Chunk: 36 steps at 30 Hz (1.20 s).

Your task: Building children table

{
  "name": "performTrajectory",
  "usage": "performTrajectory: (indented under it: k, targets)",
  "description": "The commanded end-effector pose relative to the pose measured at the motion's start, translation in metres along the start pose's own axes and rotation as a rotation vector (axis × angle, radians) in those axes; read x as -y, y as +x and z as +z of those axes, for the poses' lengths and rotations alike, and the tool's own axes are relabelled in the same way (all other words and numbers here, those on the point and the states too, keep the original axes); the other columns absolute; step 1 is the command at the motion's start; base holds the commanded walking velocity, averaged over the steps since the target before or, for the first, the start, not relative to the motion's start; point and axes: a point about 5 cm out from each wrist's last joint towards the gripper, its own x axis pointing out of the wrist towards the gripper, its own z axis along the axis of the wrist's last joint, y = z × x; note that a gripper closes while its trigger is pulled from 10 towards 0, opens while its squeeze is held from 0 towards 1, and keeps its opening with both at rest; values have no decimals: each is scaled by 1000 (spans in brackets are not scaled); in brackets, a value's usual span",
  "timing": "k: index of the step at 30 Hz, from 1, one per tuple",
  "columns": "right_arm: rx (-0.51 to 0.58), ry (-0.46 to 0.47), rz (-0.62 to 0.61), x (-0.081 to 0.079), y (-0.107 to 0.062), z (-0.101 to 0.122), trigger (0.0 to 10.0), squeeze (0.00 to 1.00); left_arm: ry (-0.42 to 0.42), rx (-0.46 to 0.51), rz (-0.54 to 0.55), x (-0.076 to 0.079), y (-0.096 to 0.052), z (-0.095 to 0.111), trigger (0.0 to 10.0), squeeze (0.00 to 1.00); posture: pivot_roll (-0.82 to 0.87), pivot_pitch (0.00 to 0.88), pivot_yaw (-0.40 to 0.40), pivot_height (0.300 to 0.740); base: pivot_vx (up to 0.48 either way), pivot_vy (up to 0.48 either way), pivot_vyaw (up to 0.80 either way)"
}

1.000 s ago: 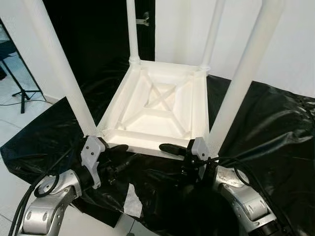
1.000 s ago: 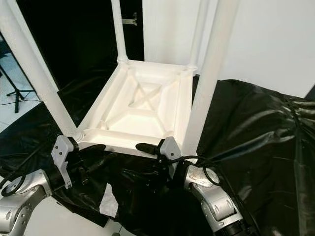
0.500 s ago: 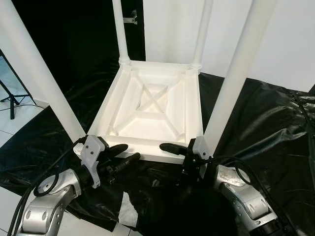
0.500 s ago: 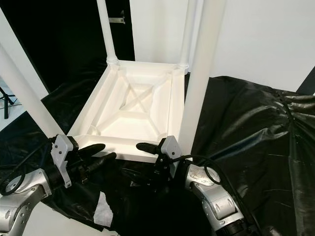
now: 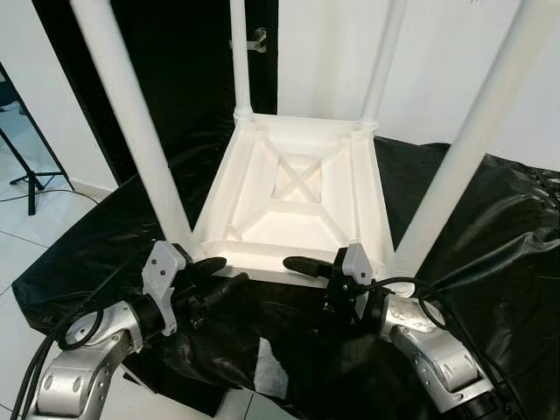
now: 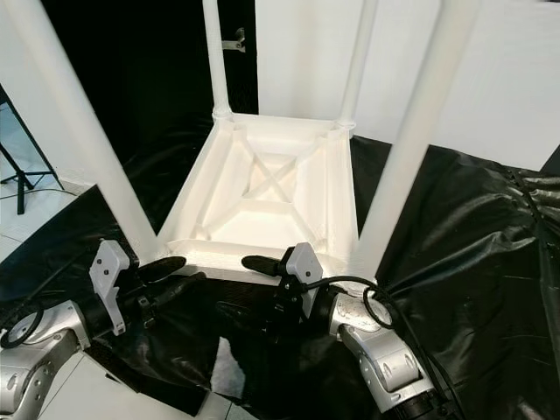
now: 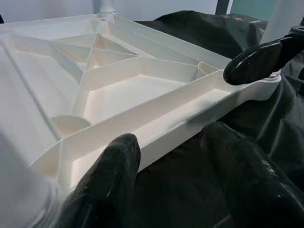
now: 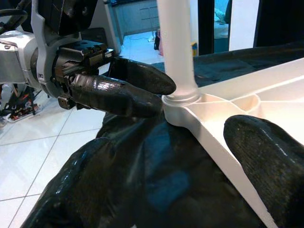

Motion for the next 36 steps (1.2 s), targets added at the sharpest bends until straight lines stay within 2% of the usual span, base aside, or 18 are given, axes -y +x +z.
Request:
performTrajectory:
  k: [1,23,32,36]
  targets:
    - [-13,8,-4,2,-3,-3,10000,0,-1,-5,-9,3,1,1,10000,0,81,0,-44,740,0,349,0]
    - [-17,12,2,2,-6,-4,10000,0,-5,-12,-12,6,0,-1,10000,0,82,0,-45,740,0,360,0]
    - [-8,24,-33,7,-7,-4,10000,0,10,-2,-37,9,0,0,10000,0,77,0,-43,740,0,0,0]
    - [-13,27,-63,10,-10,-4,10000,0,16,-26,-71,13,0,-3,10000,0,69,0,-40,740,0,0,0]
